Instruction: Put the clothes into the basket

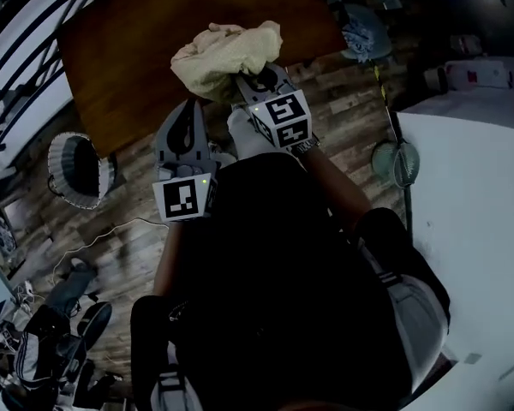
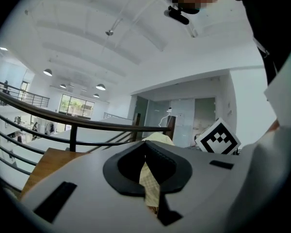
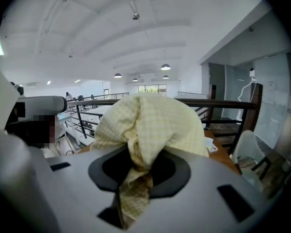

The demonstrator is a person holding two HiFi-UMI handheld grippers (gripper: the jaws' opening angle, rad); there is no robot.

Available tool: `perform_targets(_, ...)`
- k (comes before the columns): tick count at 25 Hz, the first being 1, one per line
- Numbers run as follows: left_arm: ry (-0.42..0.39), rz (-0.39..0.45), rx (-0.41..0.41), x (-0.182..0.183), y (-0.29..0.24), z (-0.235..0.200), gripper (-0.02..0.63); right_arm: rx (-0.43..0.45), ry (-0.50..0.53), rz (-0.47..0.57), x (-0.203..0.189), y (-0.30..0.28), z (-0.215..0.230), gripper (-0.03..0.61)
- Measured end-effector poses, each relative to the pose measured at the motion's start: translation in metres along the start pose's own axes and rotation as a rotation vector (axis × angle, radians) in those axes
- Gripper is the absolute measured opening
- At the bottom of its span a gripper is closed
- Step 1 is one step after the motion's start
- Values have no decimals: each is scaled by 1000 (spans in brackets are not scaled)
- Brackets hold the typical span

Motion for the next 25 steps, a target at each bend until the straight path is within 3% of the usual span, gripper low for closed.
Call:
perform_targets(8,-48,-49,-224,-6,-23,59,14,-179,-92,76,-8,71,33,100)
perform_targets(16,-86,-87,-359,-17,-37,119,14,-308,-181,129,-29,138,63,100)
perform_targets(25,-113,-91,-513,-34,-18,229,14,-436,-248,200,-72,240,90,100)
Point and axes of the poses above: the fingertips, and each gripper's own axes: y backward along the fingers, z to its right, x out of its top, the point moved 4 cm from there along y, backward along the fingers, and after that the axes turned 8 degrees about x, right-handed, at the moved point
